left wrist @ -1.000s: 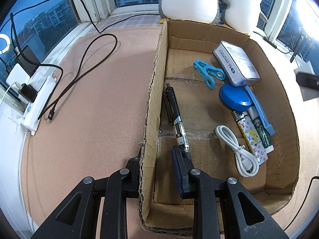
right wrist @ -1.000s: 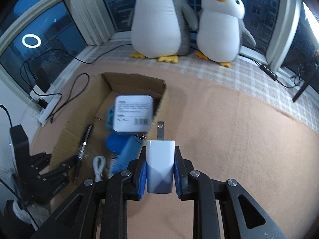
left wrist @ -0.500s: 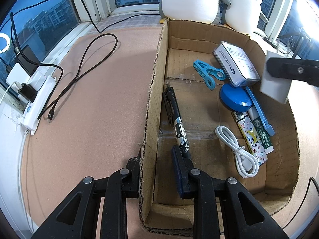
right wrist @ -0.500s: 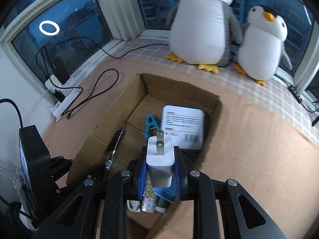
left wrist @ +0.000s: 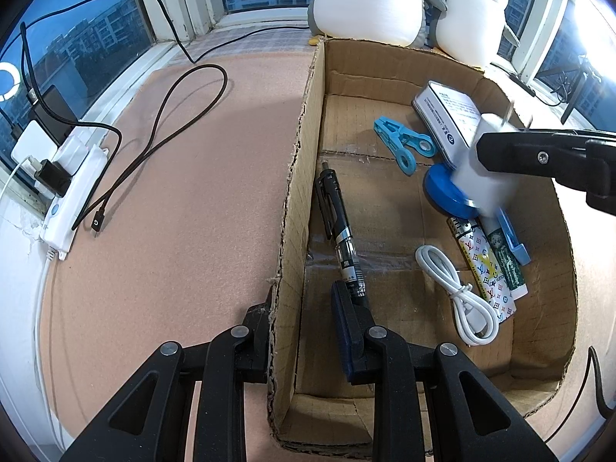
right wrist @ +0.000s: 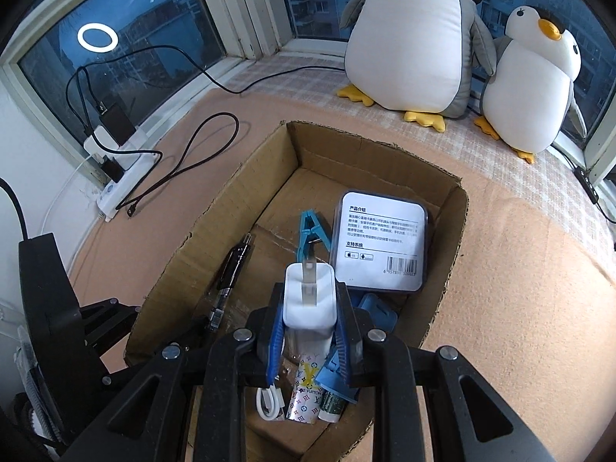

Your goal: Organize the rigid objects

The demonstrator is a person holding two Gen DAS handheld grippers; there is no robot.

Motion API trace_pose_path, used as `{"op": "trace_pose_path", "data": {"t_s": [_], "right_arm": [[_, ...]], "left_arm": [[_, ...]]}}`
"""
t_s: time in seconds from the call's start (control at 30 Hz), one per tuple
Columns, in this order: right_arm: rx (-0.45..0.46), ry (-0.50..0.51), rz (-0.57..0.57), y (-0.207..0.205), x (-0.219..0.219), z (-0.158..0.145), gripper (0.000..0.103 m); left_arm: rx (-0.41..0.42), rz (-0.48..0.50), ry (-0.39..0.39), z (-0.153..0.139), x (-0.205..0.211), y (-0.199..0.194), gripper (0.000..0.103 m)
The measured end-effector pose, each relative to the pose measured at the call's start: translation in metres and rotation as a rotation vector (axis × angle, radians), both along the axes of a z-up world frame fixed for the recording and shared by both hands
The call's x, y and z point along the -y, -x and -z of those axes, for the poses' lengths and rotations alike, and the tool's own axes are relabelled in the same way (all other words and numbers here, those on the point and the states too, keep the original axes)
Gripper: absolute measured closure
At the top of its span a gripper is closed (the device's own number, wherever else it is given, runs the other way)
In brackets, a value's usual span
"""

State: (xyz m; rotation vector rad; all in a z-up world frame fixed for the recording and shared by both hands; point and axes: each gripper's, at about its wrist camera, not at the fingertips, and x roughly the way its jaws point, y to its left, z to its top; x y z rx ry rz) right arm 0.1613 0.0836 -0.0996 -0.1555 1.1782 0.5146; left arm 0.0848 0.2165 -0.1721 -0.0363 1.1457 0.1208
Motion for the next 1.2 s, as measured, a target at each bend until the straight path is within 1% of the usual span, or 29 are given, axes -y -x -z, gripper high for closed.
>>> {"op": "trace_pose_path", "data": {"t_s": [0.27, 0.57, 0.63, 0.7, 0.87, 0.93, 1.0, 1.2], "right_arm": [[0.008, 0.004, 0.0, 0.001, 0.0, -0.002, 0.081], [0.018, 0.005, 0.005, 0.007, 0.007, -0.006, 0.075], [0.022, 0.002, 0.007, 0.009, 0.01, -0.008, 0.074], [0.025, 0.0, 0.01, 0.012, 0.015, -0.009, 0.069], [0.041, 0.003, 0.027, 0.022, 0.029, -0.014, 0.068], [0.046, -0.01, 0.038, 0.026, 0.036, -0.018, 0.065], [0.057, -0.01, 0.054, 0.029, 0.041, -0.021, 0.057], [0.069, -0.023, 0.09, 0.041, 0.056, -0.026, 0.056]], "left_arm": [[0.0, -0.001, 0.001, 0.0, 0.0, 0.0, 0.078], [0.0, 0.0, 0.0, 0.0, 0.0, 0.0, 0.078], [0.0, 0.0, 0.0, 0.0, 0.0, 0.0, 0.078], [0.0, 0.0, 0.0, 0.0, 0.0, 0.0, 0.078], [0.001, -0.003, -0.001, 0.0, 0.0, 0.0, 0.078], [0.001, -0.002, -0.002, 0.0, 0.0, 0.0, 0.078], [0.001, -0.002, -0.003, 0.0, 0.0, 0.0, 0.078], [0.001, -0.003, -0.002, 0.0, 0.0, 0.0, 0.078]]}}
